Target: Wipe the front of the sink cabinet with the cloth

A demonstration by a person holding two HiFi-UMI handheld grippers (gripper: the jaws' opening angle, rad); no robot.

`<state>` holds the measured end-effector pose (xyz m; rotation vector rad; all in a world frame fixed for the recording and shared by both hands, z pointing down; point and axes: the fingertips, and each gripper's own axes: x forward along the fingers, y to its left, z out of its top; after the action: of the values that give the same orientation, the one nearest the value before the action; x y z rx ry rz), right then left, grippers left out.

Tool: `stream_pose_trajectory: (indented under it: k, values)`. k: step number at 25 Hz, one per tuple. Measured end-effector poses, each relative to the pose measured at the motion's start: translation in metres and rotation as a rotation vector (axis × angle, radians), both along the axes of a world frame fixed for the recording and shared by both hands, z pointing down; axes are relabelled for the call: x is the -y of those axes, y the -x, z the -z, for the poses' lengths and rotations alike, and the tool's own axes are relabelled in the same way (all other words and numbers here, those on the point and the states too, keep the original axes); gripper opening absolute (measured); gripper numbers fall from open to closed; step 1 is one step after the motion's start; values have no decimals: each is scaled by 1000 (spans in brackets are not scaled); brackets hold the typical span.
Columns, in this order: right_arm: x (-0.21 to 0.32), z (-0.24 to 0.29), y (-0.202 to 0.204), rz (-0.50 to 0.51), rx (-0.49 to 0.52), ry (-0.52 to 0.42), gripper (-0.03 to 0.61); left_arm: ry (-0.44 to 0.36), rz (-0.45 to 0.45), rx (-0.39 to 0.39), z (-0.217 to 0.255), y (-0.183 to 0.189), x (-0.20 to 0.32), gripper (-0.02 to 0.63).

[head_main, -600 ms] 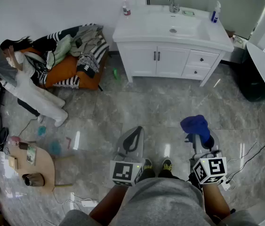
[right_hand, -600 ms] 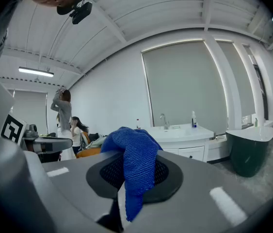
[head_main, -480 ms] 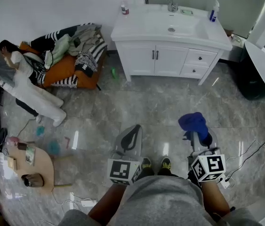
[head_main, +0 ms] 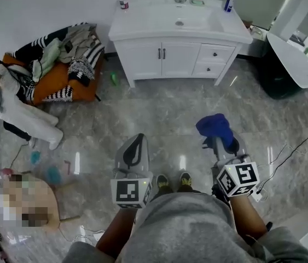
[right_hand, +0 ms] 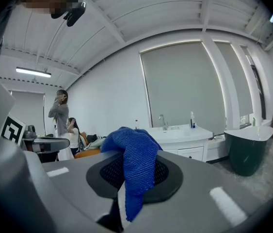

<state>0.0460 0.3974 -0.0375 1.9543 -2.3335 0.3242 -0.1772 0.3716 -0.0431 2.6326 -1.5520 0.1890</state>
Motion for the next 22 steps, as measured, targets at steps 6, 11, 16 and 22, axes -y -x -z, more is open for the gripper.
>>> stream_pose_trajectory:
  k: [6,11,16,22]
  values:
    - [-9,5,23,78,-138,-37,55,7,-27,-5,-8,6,-2,11]
    - [-14,11,42,113,-180,-62,53,-16,-65,-13,-2,5,-2,11]
    - [-18,6,53,131,-116,-37,52,-17,-73,-21,0,10,-3,11]
    - [-12,5,50,106,16,-34,54,-25,-84,-23,2,10,-2,11]
